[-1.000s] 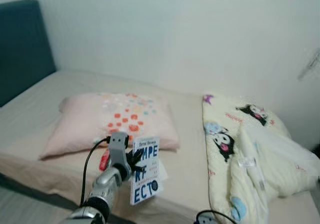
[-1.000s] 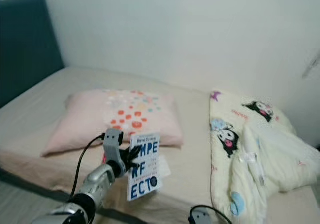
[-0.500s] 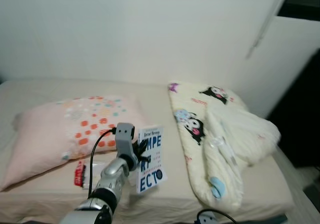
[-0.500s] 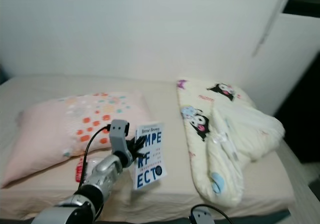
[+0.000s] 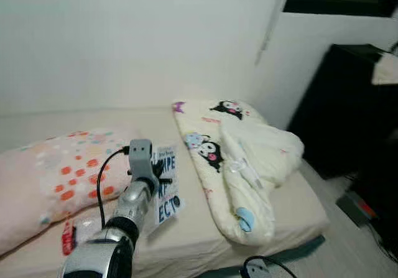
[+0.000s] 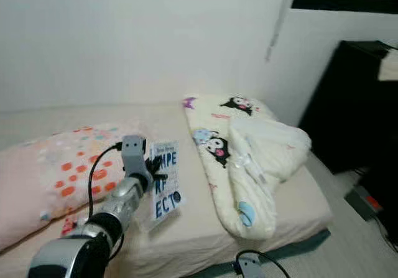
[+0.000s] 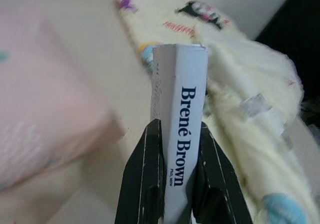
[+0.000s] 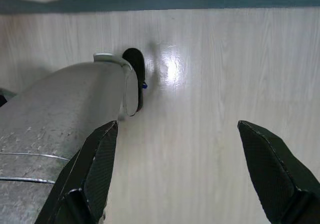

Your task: Clean up the room

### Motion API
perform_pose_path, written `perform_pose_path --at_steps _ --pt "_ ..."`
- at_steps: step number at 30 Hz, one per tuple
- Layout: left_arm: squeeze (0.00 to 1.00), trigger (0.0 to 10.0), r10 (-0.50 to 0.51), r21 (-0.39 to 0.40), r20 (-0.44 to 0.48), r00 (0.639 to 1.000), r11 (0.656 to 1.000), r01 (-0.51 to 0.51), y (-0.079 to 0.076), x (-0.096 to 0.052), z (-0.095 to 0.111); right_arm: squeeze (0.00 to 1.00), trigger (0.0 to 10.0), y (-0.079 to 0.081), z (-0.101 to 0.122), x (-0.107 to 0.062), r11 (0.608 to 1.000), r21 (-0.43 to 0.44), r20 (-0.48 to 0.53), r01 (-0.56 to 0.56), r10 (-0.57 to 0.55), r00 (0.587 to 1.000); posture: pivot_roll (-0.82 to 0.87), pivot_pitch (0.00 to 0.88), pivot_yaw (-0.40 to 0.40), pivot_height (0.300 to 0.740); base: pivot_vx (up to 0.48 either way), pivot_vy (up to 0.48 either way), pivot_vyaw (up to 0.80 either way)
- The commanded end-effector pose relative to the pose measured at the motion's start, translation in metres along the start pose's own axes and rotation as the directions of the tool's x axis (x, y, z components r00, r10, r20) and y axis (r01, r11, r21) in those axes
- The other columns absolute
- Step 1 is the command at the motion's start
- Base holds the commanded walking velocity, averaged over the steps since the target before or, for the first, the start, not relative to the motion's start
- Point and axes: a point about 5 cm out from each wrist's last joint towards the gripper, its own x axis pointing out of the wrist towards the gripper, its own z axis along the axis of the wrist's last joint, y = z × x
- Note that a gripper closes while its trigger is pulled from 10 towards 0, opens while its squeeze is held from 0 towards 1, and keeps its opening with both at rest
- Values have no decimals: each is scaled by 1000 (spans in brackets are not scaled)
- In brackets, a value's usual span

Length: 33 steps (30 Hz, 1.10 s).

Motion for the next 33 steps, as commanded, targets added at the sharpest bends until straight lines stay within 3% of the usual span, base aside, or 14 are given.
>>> perform_pose_path --at_steps 1,4,10,17,25,33 --pt "0 10000 43 4 30 999 999 -43 3 6 17 0 10000 8 -8 1 999 24 -16 -29 29 999 -68 0 -53 740 0 0 0" --pt "0 10000 63 1 35 997 998 -64 6 8 22 0 10000 9 -6 1 999 37 -5 -28 28 1000 -68 0 -53 740 0 0 0" --pt "0 10000 248 14 81 965 968 -250 48 11 59 0 10000 9 -2 1 998 61 17 -25 24 1000 -120 0 -33 740 0 0 0" --pt "0 10000 344 -21 100 933 939 -344 73 7 74 0 10000 8 -8 0 996 83 17 -20 19 1000 -166 0 -19 740 0 0 0" --pt "0 10000 338 -35 125 933 941 -336 76 8 89 0 10000 12 -13 0 993 110 34 -35 31 999 -196 0 -7 740 0 0 0" --pt "0 10000 286 -24 164 944 958 -287 64 14 105 0 10000 30 -22 0 980 181 78 -80 67 995 -240 46 16 740 0 0 0"
